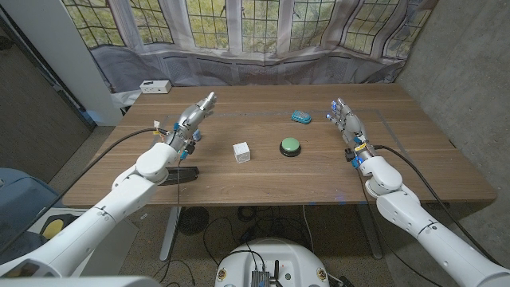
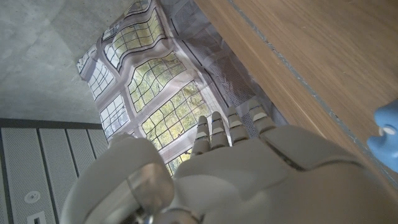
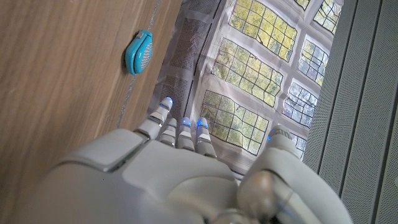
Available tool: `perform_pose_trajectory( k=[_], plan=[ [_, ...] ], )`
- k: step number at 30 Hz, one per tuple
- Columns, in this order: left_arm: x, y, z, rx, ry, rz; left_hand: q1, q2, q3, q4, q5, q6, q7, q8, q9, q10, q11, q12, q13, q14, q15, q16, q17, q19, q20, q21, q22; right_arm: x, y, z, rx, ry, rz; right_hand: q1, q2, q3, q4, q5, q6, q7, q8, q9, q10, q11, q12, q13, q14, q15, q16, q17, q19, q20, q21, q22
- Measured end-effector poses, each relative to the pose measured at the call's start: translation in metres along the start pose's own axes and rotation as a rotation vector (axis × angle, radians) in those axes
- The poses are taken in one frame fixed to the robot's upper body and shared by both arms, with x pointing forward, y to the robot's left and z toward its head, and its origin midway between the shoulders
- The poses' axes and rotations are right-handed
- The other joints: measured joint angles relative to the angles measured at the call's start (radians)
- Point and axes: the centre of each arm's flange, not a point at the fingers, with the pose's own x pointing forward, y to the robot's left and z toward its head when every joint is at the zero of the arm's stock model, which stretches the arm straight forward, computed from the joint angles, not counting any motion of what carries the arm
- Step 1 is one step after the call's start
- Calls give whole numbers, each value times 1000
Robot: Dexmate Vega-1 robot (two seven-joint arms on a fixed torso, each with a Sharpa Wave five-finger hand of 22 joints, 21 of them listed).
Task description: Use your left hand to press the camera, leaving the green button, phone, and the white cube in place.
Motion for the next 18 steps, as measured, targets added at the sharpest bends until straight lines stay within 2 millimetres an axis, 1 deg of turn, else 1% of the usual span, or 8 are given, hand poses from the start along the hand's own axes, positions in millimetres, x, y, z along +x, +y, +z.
perform_pose_trajectory(
  k=[2, 4, 7, 9, 11, 13, 15, 18],
  plan=[
    [1, -1, 2, -48, -30, -17, 0, 0, 2, -2, 0, -2, 2, -4, 0, 2, 2, 0, 0, 0, 0, 0, 0, 16, -2, 5, 0, 0, -1, 1, -3, -2, 3, 0, 0, 0, 0, 0, 1, -1, 0, 0, 0, 0, 0, 0, 0, 0, 0, 0, 1, -1, 0, 0],
    [2, -1, 1, -84, -48, -19, 4, -4, 4, -4, 0, -12, 12, -11, 0, 3, 3, 0, 0, 1, 1, 0, 0, 30, -4, 9, 0, 1, -1, 2, -7, -4, 9, 0, 0, 0, 0, 0, 2, -21, 0, 0, 0, 0, 0, 0, 0, 0, 0, 0, 3, 0, 0, 0],
    [4, -1, 0, -116, -63, -17, 9, -9, 4, -4, 0, -44, 36, -23, -2, 3, 4, 0, -2, 7, 0, 0, 0, 45, -19, 10, 0, 2, -2, 3, -14, -8, 16, -7, -7, 0, 0, 0, 7, -29, 0, 0, -9, -9, 0, 0, 0, 0, 0, 0, 3, 0, 0, 0],
    [5, -1, 0, -141, -80, -16, 9, -9, 4, -4, 0, -59, 52, -26, -5, -4, 11, -5, -5, 7, 0, 0, 0, 53, -27, 10, 0, 3, -2, 4, -16, -12, 19, -7, -7, 0, 0, 0, 11, -33, 0, 0, -14, -14, -5, 0, -1, -1, 0, 0, 3, 0, -5, 0],
    [6, -2, -2, -161, -88, -14, 9, -9, 4, -4, 0, -73, 65, -30, -5, -8, 14, -6, -5, 7, 0, 0, 0, 53, -27, 10, -4, 5, -2, 5, -20, -15, 24, -7, -7, 0, 0, 0, 10, -32, 0, 0, -15, -15, -9, 0, -6, -6, 0, 0, 3, 0, -5, 0],
    [7, -1, -3, -179, -97, -11, 9, -9, 8, -8, 0, -81, 73, -30, -5, -13, 18, -9, -5, 7, 0, -4, 0, 59, -31, 10, -5, 6, -2, 5, -25, -16, 30, -7, -7, 0, 0, 0, -3, -19, -1, 0, -15, -15, -9, 0, -9, -9, -4, 0, 3, 0, -5, 0],
    [8, -1, -5, -188, -97, -9, 9, -9, 8, -8, 0, -81, 73, -30, -5, -19, 18, -13, -5, 3, 4, -4, 0, 59, -31, 10, -5, 7, -2, 6, -29, -18, 34, -7, -7, 0, 0, 0, -15, -7, -6, 0, -23, -14, -12, 0, -9, -9, -4, 0, -1, -3, -8, 0],
    [9, -2, -8, -207, -99, -6, 9, -9, 8, -8, 0, -81, 73, -30, -5, -22, 21, -13, -5, 2, 6, -4, 0, 59, -31, 10, -5, 9, -2, 7, -35, -19, 39, -7, -7, -4, -4, 0, -22, 0, -8, 0, -26, -14, -12, 0, -9, -9, -4, -4, -1, -3, -8, 0]
  ],
)
